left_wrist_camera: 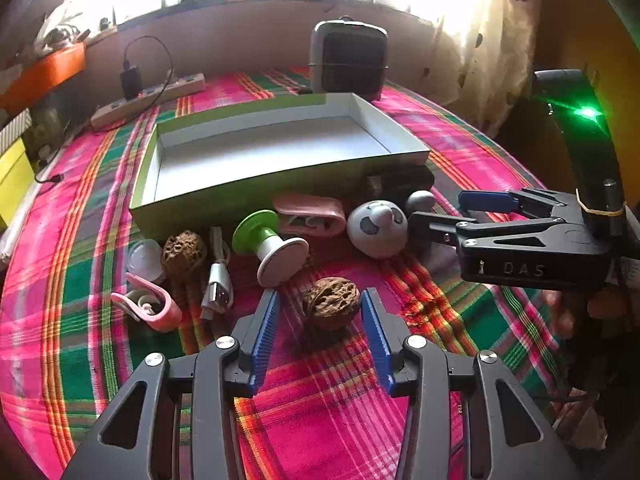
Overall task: Organize objects
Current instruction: 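Close left gripper on walnut while right gripper closes on white knob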
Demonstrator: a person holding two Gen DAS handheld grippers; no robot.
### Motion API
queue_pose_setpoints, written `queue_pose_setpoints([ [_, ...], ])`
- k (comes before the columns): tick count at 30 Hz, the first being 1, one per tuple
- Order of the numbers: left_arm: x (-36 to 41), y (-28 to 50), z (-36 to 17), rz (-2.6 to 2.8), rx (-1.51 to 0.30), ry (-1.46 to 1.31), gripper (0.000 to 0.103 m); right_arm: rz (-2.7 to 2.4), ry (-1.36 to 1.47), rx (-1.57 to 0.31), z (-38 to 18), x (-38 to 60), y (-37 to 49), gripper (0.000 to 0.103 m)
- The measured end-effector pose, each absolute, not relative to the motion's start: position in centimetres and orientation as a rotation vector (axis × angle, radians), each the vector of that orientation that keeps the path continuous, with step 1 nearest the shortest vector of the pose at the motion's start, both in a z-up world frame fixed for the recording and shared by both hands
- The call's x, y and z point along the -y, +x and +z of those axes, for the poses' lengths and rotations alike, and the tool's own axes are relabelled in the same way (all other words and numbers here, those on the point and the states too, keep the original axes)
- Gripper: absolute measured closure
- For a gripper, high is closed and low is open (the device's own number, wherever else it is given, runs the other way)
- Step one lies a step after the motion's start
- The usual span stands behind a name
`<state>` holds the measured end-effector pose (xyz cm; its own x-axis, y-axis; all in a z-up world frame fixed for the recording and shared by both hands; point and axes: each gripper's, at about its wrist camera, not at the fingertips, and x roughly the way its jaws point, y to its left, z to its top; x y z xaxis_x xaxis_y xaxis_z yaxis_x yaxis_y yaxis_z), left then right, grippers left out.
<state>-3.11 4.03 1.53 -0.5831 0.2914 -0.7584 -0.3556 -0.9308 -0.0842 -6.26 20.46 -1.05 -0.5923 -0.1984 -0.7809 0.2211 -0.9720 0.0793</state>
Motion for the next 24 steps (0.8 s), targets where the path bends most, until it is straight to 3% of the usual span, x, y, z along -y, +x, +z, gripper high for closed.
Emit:
queue_pose_setpoints([
  [4,-4.22,-3.30,1.06,2.507,-0.116,-1.203,0.063,-2.618,1.277,-0.052,-1.10,-20.46,-6.51,0.028],
  [8,-4.19,-3.45,0.99,2.508,-0.093,-1.203,0.063,-2.638,1.277,-0.062,-1.07,-20.44,-6.62,0.040],
  [18,-3.93,-3.84,1.00,2.505,-0.056,-1.208,0.063,-2.631,1.263,-0.062,-0.94,-20.04,-6.56,0.057],
  [24,-3.76,-4.07,1.06,2.500,-0.040,-1.209,0.073,-2.615,1.254,-0.072,-0.87,-19.66,-6.53,0.069],
])
